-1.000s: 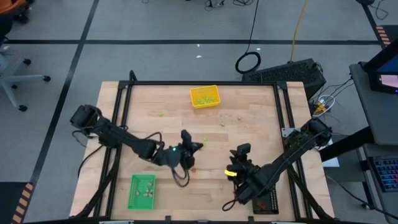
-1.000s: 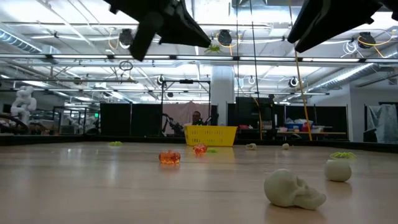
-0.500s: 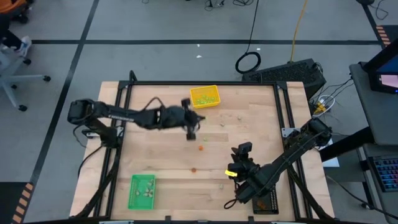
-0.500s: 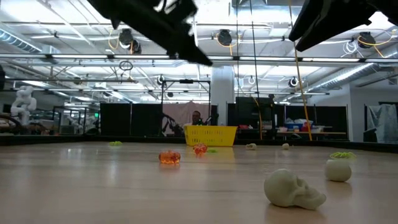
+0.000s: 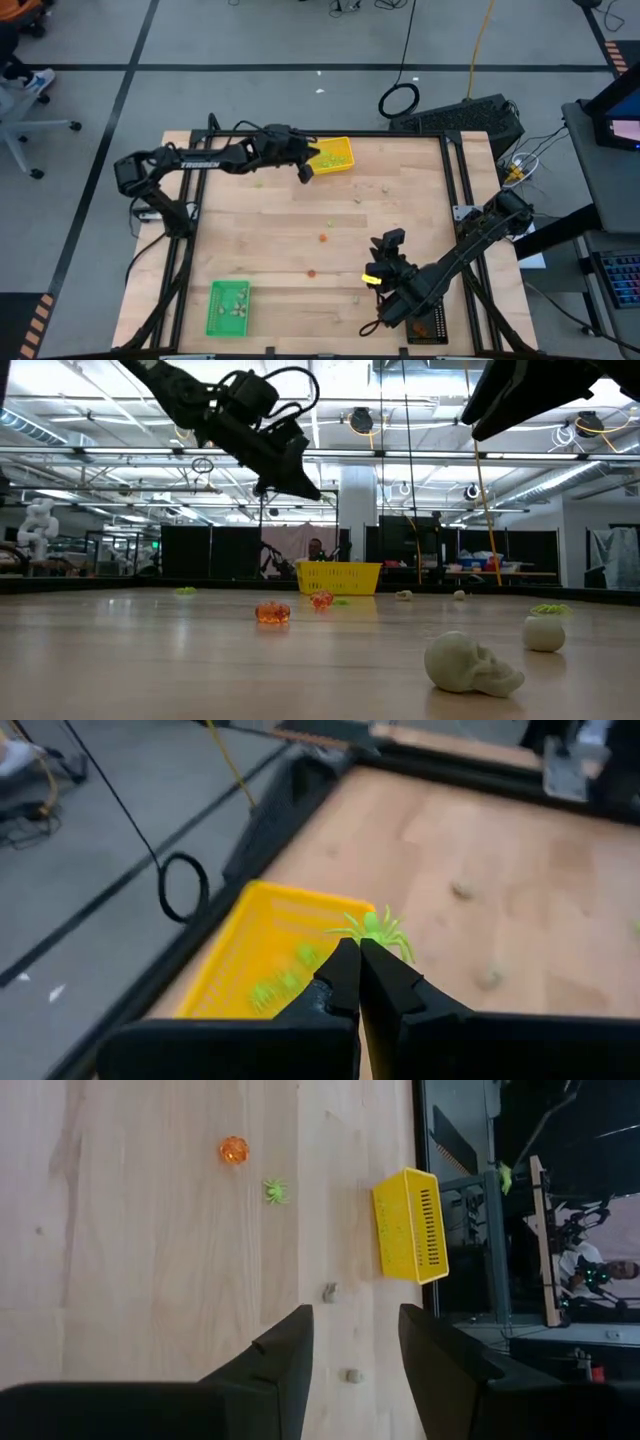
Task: Sort Halloween decoration
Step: Put the green spider toy into the yellow bin
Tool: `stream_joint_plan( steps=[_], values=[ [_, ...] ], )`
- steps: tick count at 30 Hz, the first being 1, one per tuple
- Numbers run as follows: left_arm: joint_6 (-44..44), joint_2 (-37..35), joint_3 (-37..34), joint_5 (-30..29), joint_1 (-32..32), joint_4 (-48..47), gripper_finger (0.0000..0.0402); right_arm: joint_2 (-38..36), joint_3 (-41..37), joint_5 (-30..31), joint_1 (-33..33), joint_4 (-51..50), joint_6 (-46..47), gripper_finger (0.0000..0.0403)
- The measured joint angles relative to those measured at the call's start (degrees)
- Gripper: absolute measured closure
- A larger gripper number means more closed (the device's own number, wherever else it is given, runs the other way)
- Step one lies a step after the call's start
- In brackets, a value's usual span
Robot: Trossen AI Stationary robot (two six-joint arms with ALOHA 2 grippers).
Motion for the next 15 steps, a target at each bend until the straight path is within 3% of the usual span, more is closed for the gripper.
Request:
stream_joint_plan(
  steps=[3, 7, 15],
  values=[
    [0.76, 2.16, 0.02, -0.21, 0.62, 1.95, 0.0402, 0.01, 0.0, 1.1, 0.0, 0.29, 0.0, 0.0268],
    [1.02, 5.04, 0.04, -4.91, 0.63, 2.48, 0.0402, 0.01, 0.0, 1.06, 0.0, 0.42, 0.22, 0.0268],
    [-3.37, 9.16, 5.25, -11.39, 1.39, -3.18, 0.0402, 0.03, 0.0, -0.78, 0.11, 0.62, 1.75, 0.0268]
  ],
)
